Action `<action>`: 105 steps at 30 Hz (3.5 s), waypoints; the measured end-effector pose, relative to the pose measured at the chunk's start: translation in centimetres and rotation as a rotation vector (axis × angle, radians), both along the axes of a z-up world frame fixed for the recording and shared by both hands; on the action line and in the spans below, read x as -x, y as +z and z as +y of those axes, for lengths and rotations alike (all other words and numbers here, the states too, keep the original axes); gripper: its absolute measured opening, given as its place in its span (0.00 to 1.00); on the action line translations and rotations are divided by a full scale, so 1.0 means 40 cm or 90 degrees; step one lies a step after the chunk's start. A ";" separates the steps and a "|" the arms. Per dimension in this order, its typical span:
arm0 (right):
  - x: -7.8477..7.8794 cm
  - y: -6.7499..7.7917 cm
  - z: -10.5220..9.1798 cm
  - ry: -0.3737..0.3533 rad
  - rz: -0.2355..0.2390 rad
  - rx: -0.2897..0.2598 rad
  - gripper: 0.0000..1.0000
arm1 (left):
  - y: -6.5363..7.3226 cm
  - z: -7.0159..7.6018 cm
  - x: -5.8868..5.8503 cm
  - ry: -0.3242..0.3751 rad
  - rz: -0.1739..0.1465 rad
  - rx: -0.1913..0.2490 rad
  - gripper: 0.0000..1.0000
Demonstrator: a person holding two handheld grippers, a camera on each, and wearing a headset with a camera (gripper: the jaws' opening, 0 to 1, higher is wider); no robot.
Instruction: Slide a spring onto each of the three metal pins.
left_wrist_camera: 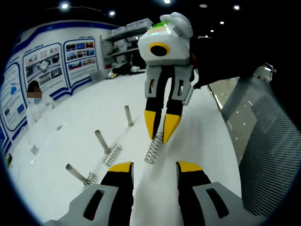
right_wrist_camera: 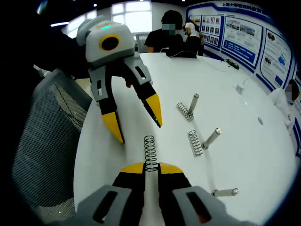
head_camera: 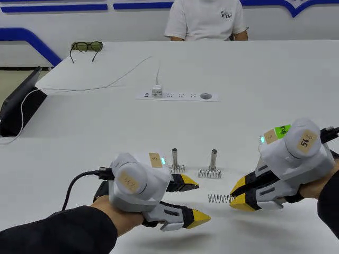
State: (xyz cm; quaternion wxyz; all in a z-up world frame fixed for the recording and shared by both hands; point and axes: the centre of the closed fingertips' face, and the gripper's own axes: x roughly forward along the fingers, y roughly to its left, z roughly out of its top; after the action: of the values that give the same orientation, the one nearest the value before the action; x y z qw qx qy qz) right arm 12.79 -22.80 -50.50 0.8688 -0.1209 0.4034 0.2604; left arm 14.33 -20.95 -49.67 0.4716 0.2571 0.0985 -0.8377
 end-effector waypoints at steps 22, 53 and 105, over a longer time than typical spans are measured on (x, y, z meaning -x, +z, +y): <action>-0.014 0.071 0.066 0.035 -0.018 -0.024 0.11 | -0.023 0.005 0.024 -0.025 -0.045 -0.008 0.12; -0.057 0.111 0.101 0.012 -0.102 -0.054 0.12 | 0.010 -0.008 0.032 0.017 0.042 0.004 0.11; 0.020 0.241 -0.261 -0.231 -0.173 0.026 0.12 | 0.070 0.102 -0.134 0.196 0.090 0.058 0.55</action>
State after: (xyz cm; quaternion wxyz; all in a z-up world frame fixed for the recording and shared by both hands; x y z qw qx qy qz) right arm 11.98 -33.25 -40.87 0.9451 -0.0978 0.3031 0.0727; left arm 19.71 -16.86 -46.87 0.5974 0.1577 0.1320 -0.7751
